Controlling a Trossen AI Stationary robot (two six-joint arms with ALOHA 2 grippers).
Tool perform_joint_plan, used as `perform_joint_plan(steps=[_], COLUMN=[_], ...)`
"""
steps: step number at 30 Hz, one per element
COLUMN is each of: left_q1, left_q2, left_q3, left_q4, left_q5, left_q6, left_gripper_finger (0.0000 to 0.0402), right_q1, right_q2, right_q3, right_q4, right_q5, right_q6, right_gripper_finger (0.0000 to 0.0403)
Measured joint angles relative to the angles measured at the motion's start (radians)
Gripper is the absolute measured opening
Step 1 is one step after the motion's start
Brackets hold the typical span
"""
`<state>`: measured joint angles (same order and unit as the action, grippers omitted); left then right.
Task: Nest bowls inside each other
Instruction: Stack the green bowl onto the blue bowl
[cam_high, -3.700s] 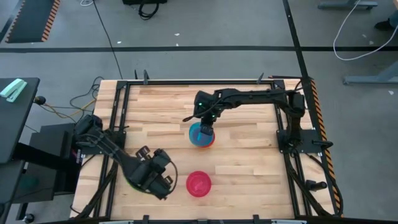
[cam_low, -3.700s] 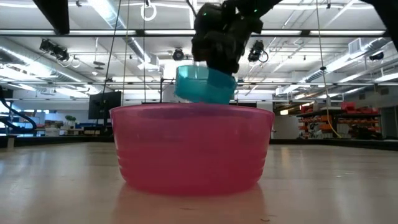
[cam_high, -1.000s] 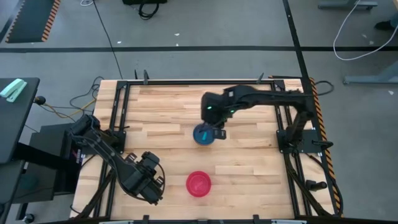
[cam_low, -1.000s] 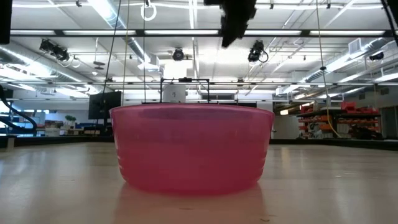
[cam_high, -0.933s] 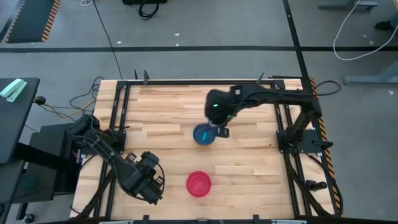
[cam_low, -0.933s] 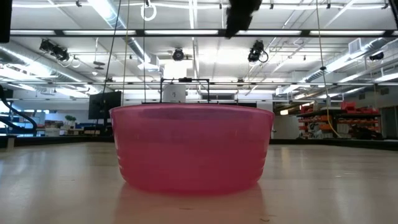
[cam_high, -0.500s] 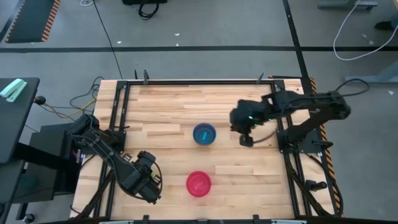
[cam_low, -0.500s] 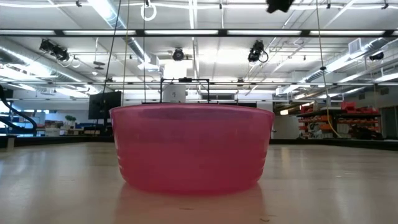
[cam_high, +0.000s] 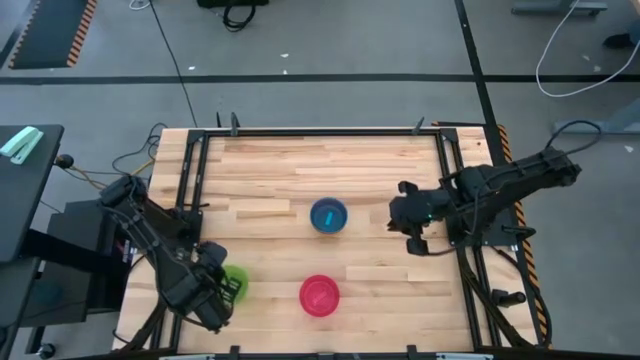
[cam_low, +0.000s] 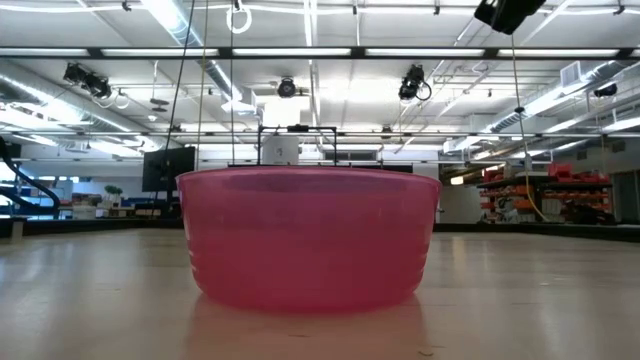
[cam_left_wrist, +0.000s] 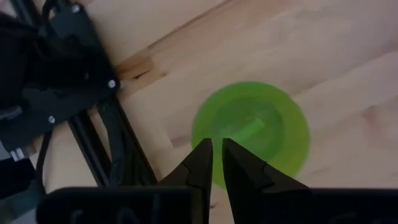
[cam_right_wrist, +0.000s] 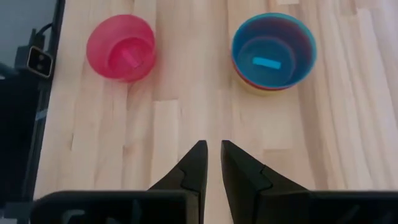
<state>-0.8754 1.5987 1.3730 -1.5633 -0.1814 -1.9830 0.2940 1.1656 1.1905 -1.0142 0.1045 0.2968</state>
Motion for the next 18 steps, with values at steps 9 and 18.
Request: perform_joint_plan(steps=[9, 18], left_q1=[-0.012, -0.007], left_q2=[-0.115, -0.238], left_q3=[-0.307, -0.585], left_q4=[0.371, 0.698], left_q5=[-0.025, 0.029], left_q6=[0.009, -0.023], left_gripper_finger=[0.0046, 0.0055], right_q1=[0.067, 0.071], right_q2=[-0.002, -0.002], right_q3=[-0.028, -0.029], right_q4=[0.066, 0.075], right_q5=[0.026, 0.035], right_q6=[0.018, 0.018], right_gripper_finger=[0.0055, 0.0055])
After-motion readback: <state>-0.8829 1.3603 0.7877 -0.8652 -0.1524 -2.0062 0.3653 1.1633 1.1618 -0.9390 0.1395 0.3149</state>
